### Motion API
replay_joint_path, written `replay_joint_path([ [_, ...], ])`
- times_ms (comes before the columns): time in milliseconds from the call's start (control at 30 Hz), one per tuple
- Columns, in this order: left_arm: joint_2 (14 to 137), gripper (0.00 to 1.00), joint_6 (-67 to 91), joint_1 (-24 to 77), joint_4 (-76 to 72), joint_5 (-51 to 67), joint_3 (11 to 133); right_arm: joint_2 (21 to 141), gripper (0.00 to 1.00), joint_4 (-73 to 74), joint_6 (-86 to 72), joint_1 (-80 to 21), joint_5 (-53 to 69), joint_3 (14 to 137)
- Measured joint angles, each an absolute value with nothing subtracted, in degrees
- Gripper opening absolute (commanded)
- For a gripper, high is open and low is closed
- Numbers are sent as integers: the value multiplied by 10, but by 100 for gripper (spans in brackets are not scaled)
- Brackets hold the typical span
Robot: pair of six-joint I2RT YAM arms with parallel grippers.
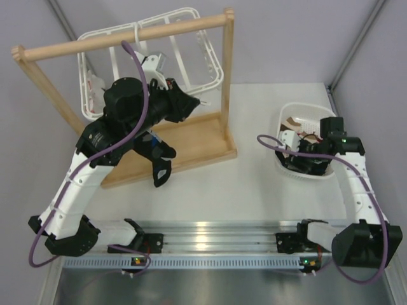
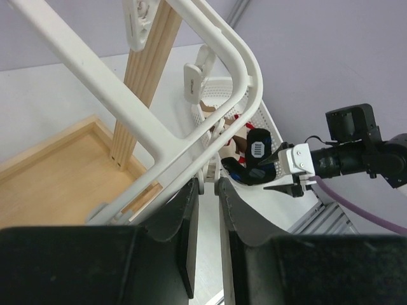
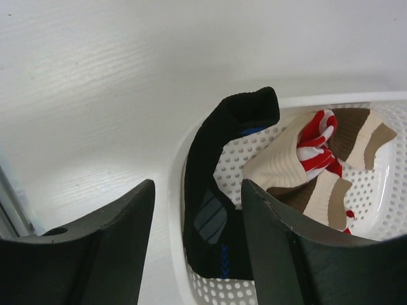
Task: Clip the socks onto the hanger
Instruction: Pick up the sock from the bin.
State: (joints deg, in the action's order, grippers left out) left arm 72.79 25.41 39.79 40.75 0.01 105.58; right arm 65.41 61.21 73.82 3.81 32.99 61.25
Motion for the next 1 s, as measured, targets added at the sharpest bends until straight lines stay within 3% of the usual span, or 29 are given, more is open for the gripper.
replay_joint_path([
  [300, 728, 0, 254, 397, 408, 0, 1056, 679, 58, 571, 732, 28, 357, 583],
  [467, 728, 0, 254, 397, 408, 0, 1056, 695, 52, 515, 699, 9, 356, 550],
  [567, 728, 0, 254, 397, 408, 0, 1056, 695, 39, 471, 676, -9, 348, 527],
  [600, 728, 0, 254, 397, 408, 0, 1056, 696, 30, 458, 665, -13, 346, 523],
  [667, 728, 0, 254, 397, 408, 0, 1056, 697, 21, 440, 648, -16, 343, 522],
  [700, 728, 0, 254, 397, 408, 0, 1056, 698, 11, 428, 638, -16, 341, 522],
  [800, 728, 0, 254, 396, 408, 1, 1056, 700, 0, 405, 618, -16, 337, 522],
  [1000, 728, 0, 254, 396, 408, 1, 1056, 693, 0, 402, 605, -9, 335, 541],
])
